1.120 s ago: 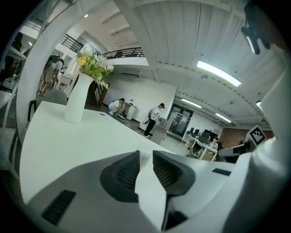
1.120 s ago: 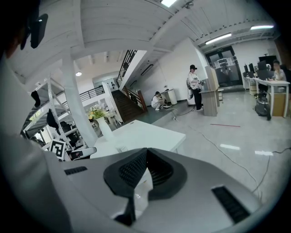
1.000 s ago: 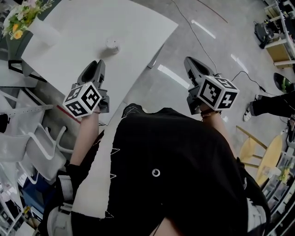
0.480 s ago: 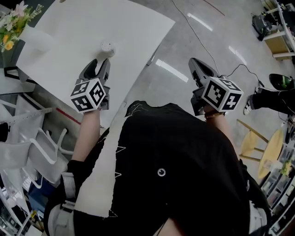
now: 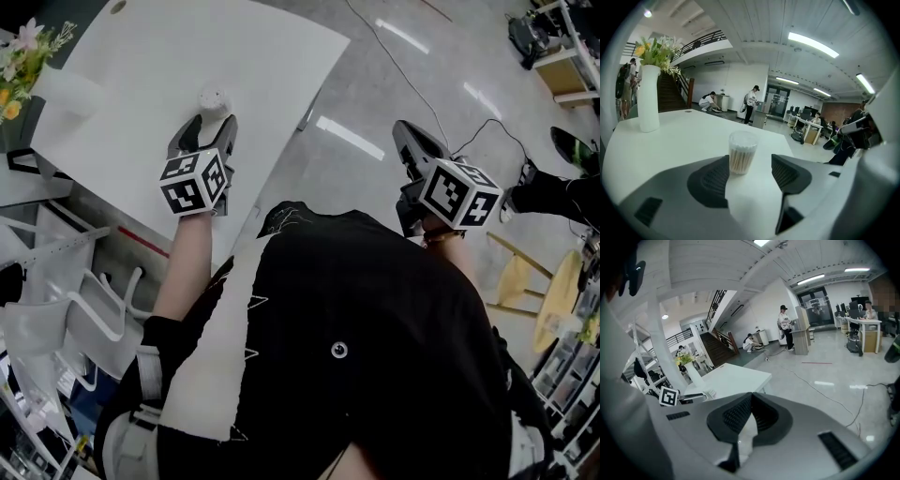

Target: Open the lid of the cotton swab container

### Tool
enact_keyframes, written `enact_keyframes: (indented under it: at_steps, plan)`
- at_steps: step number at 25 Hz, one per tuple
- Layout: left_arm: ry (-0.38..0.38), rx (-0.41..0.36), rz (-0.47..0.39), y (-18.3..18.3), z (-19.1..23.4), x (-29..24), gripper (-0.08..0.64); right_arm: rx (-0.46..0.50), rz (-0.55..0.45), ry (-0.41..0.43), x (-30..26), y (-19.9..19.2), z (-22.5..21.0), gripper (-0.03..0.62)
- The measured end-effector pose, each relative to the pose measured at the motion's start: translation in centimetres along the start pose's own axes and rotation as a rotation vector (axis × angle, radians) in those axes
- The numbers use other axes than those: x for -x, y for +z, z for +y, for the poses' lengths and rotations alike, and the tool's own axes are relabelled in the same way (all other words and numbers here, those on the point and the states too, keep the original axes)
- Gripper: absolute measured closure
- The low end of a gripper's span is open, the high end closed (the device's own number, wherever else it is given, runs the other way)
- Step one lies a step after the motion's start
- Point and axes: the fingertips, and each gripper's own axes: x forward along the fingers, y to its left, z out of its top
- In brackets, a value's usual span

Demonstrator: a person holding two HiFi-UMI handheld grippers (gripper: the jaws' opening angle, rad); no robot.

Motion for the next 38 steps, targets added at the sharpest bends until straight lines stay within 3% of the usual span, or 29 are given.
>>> enact_keyframes:
  at_steps: [6, 13, 23, 38]
  plan:
    - [0.022, -0.05, 0.043, -0.2, 0.3, -1.6, 0.265, -0.013, -0.004, -0.029, 0.6, -0.2, -1.1, 0.589]
    - [0.059, -0.042, 0.071, -0.3, 1.3, -2.4, 0.264, -0.028, -0.01, -0.055, 1.3, -0.3, -2.1, 0.589]
    - [0.099, -0.09, 0.102, -0.5, 2.1, -3.7, 0.264, -0.036, -0.006, -0.08, 1.9, -0.7, -2.9, 0.589]
    - [0.085, -0.118, 0.122, -0.6, 2.3, -4.8, 0.265, -0.051, 0.0, -0.106, 2.1, -1.1, -3.5, 0.589]
